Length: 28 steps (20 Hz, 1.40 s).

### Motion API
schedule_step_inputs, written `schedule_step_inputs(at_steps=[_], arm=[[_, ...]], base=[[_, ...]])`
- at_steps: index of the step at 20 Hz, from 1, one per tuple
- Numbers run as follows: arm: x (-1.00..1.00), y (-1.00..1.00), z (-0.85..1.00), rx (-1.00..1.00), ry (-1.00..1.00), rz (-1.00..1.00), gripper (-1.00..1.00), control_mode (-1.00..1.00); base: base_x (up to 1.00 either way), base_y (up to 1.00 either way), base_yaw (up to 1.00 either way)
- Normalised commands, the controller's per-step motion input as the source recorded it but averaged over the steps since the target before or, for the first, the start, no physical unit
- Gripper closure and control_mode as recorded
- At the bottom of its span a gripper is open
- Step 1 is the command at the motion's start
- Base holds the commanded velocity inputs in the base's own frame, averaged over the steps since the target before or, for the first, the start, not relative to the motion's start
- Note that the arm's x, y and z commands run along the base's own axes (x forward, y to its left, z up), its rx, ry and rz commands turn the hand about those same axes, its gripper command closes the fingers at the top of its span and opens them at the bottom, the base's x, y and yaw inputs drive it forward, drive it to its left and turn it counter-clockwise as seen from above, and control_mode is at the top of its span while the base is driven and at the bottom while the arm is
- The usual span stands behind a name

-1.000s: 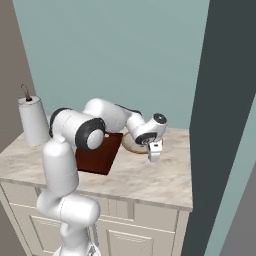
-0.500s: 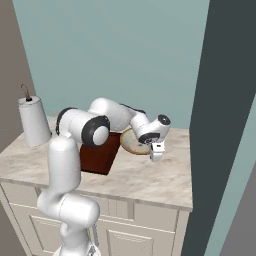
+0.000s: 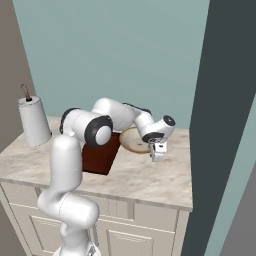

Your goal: Place the two vegetables and bowl onto the tray for setting up a vegetable dip station.

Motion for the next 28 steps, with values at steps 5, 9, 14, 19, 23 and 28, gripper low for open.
schedule_step_inputs(at_steps=[5, 9, 14, 19, 23, 28], arm=[[0.01, 0.0, -0.02, 0.07, 0.0, 0.0, 1.0, -1.0], [0.0, 0.0, 0.0, 0.08, 0.0, 0.0, 1.0, -1.0], [-0.03, -0.02, 0.19, 0.08, 0.0, 0.0, 1.0, -1.0], [-0.07, 0.0, 0.35, 0.0, -0.09, 0.0, 1.0, -1.0], [-0.08, 0.07, 0.39, -0.08, -0.13, 0.05, 1.0, -1.0], [-0.09, 0.21, 0.37, -0.16, -0.11, 0.04, 1.0, -1.0]], base=[[0.0, 0.0, 0.0], [0.0, 0.0, 0.0], [0.0, 0.0, 0.0], [0.0, 0.0, 0.0], [0.0, 0.0, 0.0], [0.0, 0.0, 0.0]])
